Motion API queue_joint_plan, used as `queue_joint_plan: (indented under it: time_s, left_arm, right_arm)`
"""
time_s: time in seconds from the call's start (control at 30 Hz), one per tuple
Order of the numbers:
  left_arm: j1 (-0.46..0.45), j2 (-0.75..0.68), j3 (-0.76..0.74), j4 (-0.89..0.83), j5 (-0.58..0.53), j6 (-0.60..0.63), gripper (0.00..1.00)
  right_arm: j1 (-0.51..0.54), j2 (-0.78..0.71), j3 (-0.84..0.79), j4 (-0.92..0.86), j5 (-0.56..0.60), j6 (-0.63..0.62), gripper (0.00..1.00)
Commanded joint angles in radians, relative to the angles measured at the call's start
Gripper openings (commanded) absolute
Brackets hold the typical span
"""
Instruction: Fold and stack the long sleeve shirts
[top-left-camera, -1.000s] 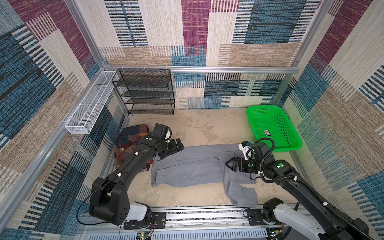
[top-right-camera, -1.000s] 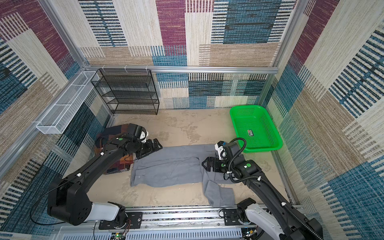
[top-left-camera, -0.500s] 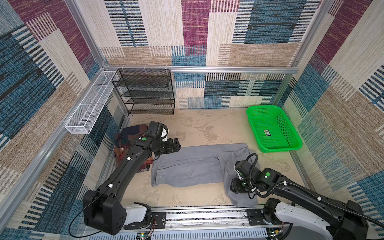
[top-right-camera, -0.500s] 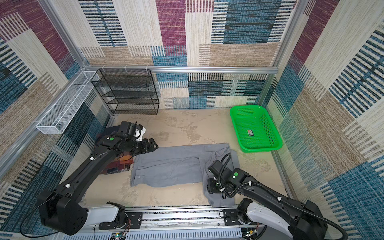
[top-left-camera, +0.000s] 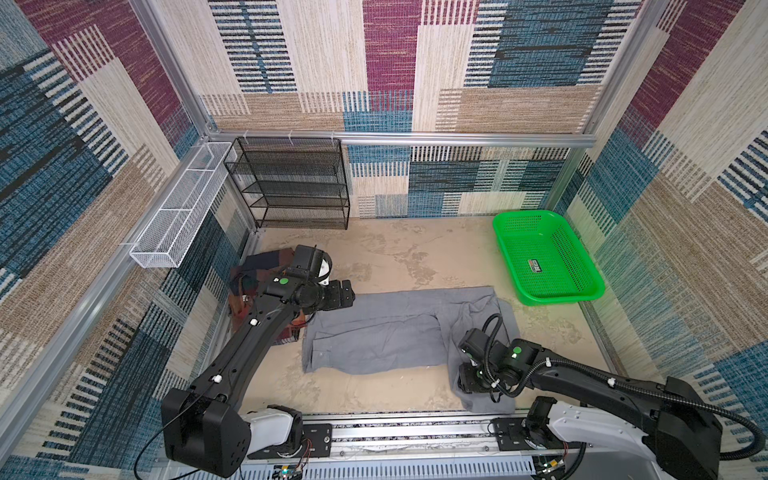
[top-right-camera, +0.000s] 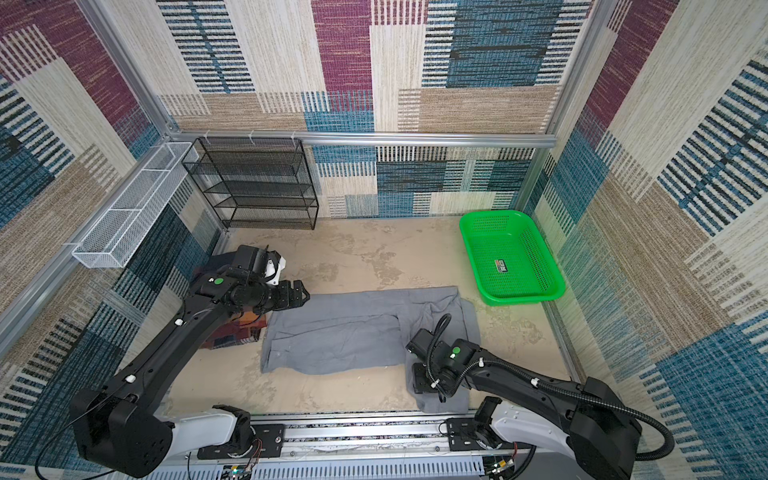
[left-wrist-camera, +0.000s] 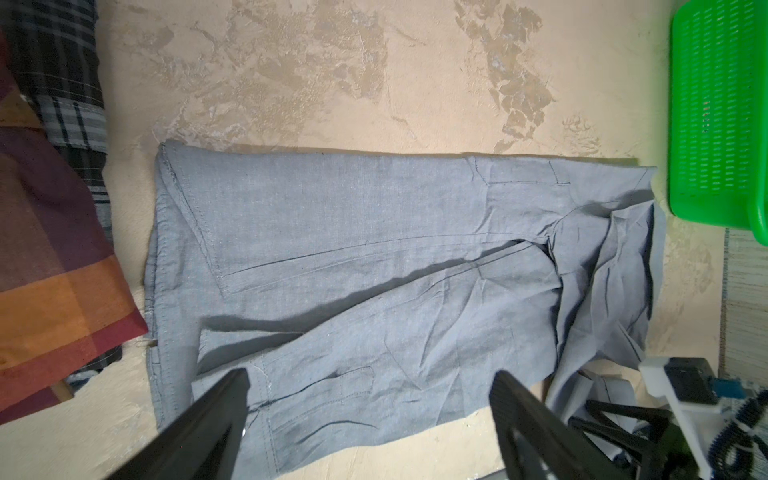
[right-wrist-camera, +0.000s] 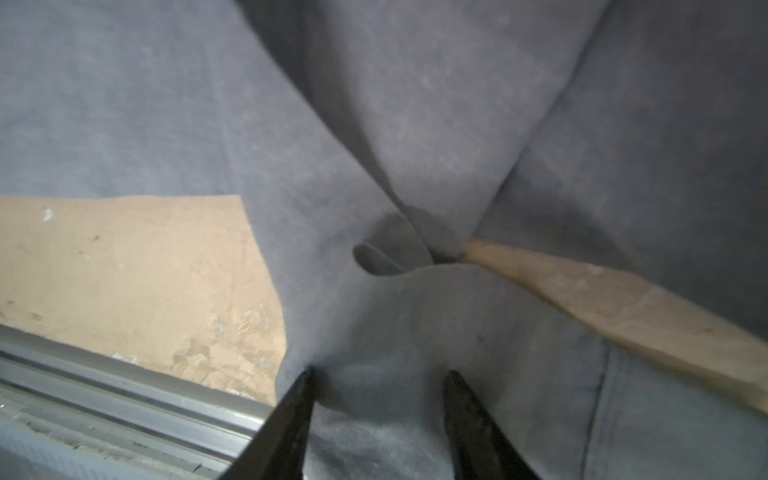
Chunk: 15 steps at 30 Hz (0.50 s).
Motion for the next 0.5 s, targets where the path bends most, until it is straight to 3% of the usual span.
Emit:
queue_joint_plan:
  time_s: [0.0,0.23,0.47]
  left_arm:
    - [0.010,-0.011,-0.005,0.000,0.014,0.032,0.94]
    - [0.025,-0.015,-0.013,0.010,0.040,0.030,0.93]
    - [0.048,-0.014,-0.017,0.016,0.074,0.027,0.93]
  right_arm:
    - [0.006,0.000,-0.015,0.058,-0.017,0.018,0.37]
    - [0.006,-0.001,0.047,0.032,-0.011,-0.001,0.16]
    - [0.006,0.026,0.203,-0.016,0.017,-0.036,0.09]
